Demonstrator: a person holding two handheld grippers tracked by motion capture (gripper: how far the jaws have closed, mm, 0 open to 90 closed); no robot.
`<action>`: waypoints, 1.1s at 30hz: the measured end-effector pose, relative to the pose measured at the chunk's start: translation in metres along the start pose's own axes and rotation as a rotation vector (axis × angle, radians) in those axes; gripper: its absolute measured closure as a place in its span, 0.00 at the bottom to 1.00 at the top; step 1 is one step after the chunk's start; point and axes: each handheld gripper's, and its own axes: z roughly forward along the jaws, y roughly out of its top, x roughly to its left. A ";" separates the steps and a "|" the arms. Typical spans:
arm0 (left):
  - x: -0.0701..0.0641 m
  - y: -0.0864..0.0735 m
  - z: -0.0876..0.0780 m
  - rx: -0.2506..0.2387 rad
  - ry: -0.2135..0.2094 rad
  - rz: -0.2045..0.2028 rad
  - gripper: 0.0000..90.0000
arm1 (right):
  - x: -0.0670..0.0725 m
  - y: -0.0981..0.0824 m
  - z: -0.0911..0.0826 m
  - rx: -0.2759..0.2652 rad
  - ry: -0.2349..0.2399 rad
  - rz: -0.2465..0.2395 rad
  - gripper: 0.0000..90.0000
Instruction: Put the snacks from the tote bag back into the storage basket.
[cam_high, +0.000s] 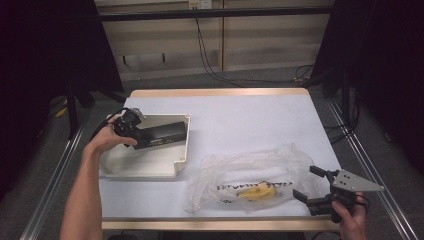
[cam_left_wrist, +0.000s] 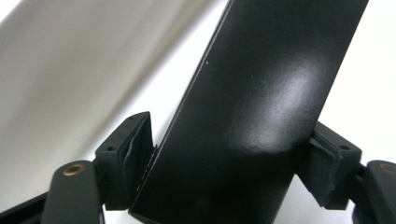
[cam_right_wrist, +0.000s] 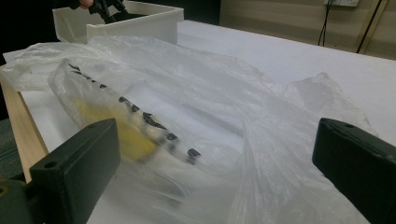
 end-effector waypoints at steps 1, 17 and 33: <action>-0.001 -0.001 0.001 -0.011 0.002 -0.014 0.27 | 0.000 0.000 0.000 -0.001 0.001 0.007 0.01; 0.002 -0.003 -0.007 -0.104 0.025 -0.070 0.17 | 0.001 0.000 0.000 0.003 0.007 0.006 0.01; -0.014 -0.008 -0.035 -0.218 0.087 -0.143 0.24 | 0.000 0.001 -0.001 -0.012 -0.007 0.006 0.01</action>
